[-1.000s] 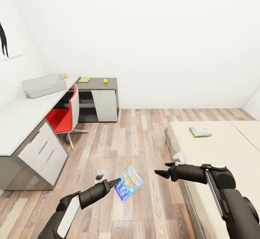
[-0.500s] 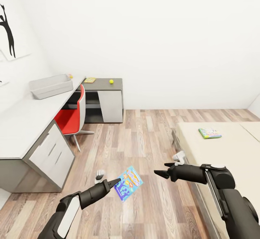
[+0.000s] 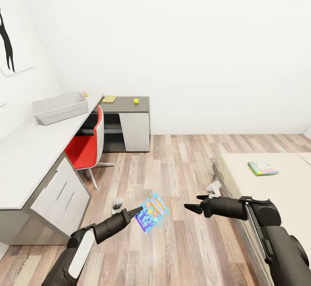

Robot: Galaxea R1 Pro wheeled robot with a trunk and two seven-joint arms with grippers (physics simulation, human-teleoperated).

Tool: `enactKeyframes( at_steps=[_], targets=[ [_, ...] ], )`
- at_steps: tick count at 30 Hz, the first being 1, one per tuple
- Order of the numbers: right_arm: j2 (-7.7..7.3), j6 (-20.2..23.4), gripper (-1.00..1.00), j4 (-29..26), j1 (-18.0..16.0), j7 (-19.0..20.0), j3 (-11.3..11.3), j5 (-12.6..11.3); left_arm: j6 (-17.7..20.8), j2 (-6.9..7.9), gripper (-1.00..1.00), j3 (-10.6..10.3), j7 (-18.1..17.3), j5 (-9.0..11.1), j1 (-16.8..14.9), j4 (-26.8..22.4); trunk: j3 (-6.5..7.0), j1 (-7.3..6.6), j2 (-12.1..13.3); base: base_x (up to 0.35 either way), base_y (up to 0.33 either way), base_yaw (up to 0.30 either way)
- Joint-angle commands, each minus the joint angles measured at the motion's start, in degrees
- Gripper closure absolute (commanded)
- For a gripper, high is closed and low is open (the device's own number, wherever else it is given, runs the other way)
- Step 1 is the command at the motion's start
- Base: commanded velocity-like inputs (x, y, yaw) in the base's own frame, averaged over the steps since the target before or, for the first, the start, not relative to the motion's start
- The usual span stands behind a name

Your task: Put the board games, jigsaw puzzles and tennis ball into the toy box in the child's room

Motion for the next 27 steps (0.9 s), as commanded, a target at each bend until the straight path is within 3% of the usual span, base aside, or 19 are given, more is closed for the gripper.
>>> enactKeyframes(
  at_steps=[1,9,13,27],
  targets=[
    [0.02,1.7,-1.0,-0.07,-0.13,0.52,-0.09,0.67,0.83,0.0,1.0,1.65,0.0,-0.05,-1.61,-1.02,-0.1,0.06,-0.1,0.326,0.069,0.0],
    [-0.12,4.21,-1.0,-0.08,-0.45,0.31,-0.23,0.69,3.21,0.05,1.0,3.64,0.86,0.03,-6.36,-2.27,-0.1,0.06,-0.1,0.33,0.034,0.0],
    [-0.43,4.99,-1.0,-0.21,-0.9,0.25,-0.48,0.58,5.83,0.0,1.0,4.25,1.3,0.09,-8.9,-7.02,-0.1,0.06,-0.1,0.334,0.006,0.0],
    [-1.07,5.09,-1.0,-0.24,-1.03,0.56,-2.51,0.33,8.01,-0.54,1.0,4.26,2.97,0.21,-9.06,-12.52,-0.15,0.06,-0.1,0.336,0.001,0.0]
  ],
)
